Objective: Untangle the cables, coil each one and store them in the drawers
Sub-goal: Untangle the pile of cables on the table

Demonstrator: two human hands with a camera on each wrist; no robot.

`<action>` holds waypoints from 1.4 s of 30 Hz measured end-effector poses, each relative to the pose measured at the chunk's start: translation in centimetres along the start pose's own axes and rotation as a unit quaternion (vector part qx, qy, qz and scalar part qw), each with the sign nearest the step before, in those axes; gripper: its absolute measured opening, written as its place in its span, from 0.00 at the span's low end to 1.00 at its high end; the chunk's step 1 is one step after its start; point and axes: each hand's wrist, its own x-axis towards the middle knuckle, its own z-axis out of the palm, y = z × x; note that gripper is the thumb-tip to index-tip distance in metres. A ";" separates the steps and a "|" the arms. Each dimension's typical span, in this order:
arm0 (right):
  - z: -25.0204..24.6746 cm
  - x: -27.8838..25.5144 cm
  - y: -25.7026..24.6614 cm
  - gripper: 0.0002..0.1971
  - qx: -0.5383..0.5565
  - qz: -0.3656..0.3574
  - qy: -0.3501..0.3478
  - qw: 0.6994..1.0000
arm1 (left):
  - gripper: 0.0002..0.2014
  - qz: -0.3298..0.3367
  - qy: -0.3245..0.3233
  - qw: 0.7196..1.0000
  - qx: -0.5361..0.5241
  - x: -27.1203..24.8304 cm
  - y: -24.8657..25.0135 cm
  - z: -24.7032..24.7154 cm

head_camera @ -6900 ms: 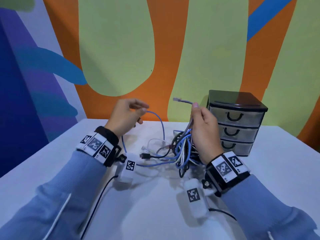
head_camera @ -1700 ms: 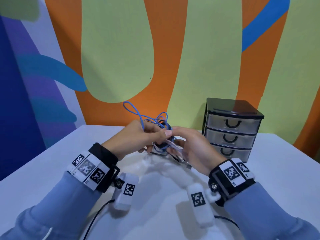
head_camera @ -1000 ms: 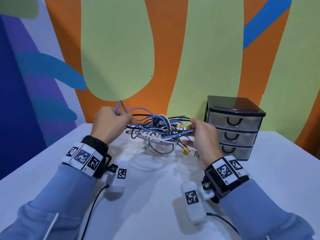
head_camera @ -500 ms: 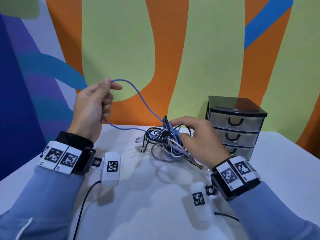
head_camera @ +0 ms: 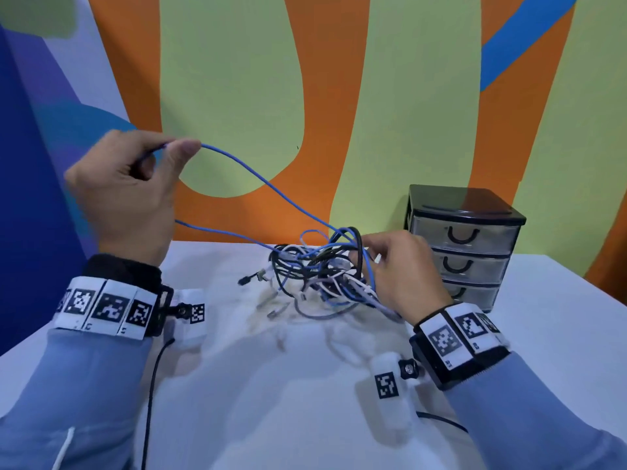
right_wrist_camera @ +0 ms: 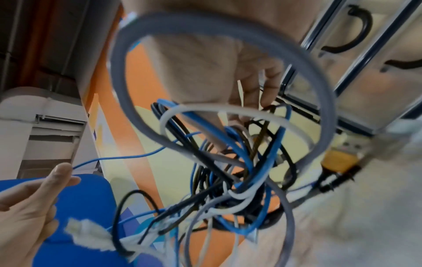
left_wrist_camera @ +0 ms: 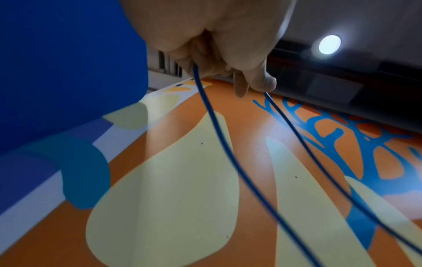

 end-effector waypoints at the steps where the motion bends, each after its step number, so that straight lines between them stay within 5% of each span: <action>1: -0.1 0.0 0.0 0.16 -0.009 -0.009 0.014 1.000 | 0.23 -0.006 -0.004 1.000 -0.013 -0.1 0.0 0.1; 4: -0.3 -0.1 -0.2 0.09 -0.026 -0.011 0.043 0.999 | 0.22 0.024 -0.015 1.000 0.013 -0.4 -0.1 0.2; 9: -0.2 -0.1 -0.2 0.14 -0.037 -0.029 0.051 0.998 | 0.21 0.038 -0.009 0.996 0.083 -0.3 -0.6 0.2; 14: 0.9 -0.2 0.0 0.11 0.044 -0.035 0.001 0.998 | 0.15 -0.053 -0.154 0.971 0.172 -1.8 -1.3 1.8; 16: 0.8 -0.2 0.0 0.12 0.065 -0.020 0.005 0.998 | 0.11 -0.009 -0.190 0.966 0.176 -2.3 -0.9 2.4; 19: 0.7 -0.2 -0.2 0.12 0.078 -0.016 0.010 0.997 | 0.23 0.126 -0.224 0.946 0.196 -2.5 0.7 2.8; 22: 0.4 -0.4 -0.2 0.12 0.092 -0.010 0.008 0.996 | 0.17 0.182 -0.302 0.913 0.206 -3.1 2.3 3.3; 28: 0.4 -0.5 -0.8 0.12 0.136 -0.012 -0.014 0.990 | 0.11 0.007 -0.531 0.782 0.327 -5.4 0.9 4.3; 31: 0.8 -0.3 -0.6 0.12 0.138 -0.017 -0.025 0.990 | 0.07 -0.030 -0.513 0.806 0.294 -5.3 0.0 4.3; 35: 1.4 0.0 0.1 0.10 0.129 -0.012 -0.033 0.991 | 0.16 -0.121 -0.396 0.893 0.177 -3.8 0.8 4.2; 37: 1.2 0.0 0.1 0.09 0.122 -0.005 -0.019 0.992 | 0.17 -0.158 -0.353 0.915 0.118 -2.8 1.7 3.6; 39: 0.9 0.0 0.2 0.10 0.130 0.010 0.002 0.991 | 0.21 -0.163 -0.417 0.886 0.118 -1.9 2.0 2.3; 42: 0.7 0.2 0.6 0.13 0.136 0.021 0.034 0.990 | 0.27 -0.200 -0.540 0.808 0.122 -1.1 1.7 0.4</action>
